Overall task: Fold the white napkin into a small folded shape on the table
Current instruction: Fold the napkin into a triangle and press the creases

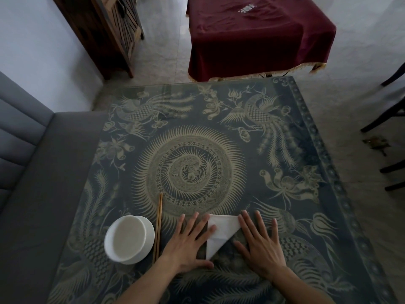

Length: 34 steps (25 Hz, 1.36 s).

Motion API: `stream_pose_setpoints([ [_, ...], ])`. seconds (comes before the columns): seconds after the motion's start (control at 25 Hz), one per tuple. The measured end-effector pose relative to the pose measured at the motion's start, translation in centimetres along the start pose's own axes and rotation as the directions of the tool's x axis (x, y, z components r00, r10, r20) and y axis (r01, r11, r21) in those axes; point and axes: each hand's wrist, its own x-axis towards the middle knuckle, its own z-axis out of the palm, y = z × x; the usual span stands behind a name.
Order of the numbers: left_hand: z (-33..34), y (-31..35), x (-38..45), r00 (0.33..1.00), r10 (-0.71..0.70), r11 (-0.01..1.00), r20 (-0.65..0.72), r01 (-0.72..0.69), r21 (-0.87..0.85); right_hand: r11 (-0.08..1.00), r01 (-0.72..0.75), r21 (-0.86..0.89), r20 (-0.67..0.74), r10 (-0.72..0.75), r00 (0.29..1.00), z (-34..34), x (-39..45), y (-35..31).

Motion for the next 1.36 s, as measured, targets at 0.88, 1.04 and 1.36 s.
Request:
stream_pose_setpoints([
  [0.88, -0.1, 3.3, 1.8, 0.996, -0.08, 0.987, -0.043, 0.073, -0.143, 1.0, -0.02, 0.013, 0.028, 0.019, 0.999, -0.1, -0.3, 0.1],
  [1.04, -0.2, 3.3, 1.6, 0.995, -0.075, 0.985, -0.071, 0.063, -0.16, 0.998, -0.059, 0.009, 0.034, 0.058, 0.998, -0.8, -0.7, 1.1],
  [1.36, -0.6, 3.6, 1.9, 0.982, -0.182, 0.967, -0.044, 0.171, -0.187, 0.961, 0.275, 0.034, 0.063, -0.277, 0.959, -1.9, 2.3, -3.7],
])
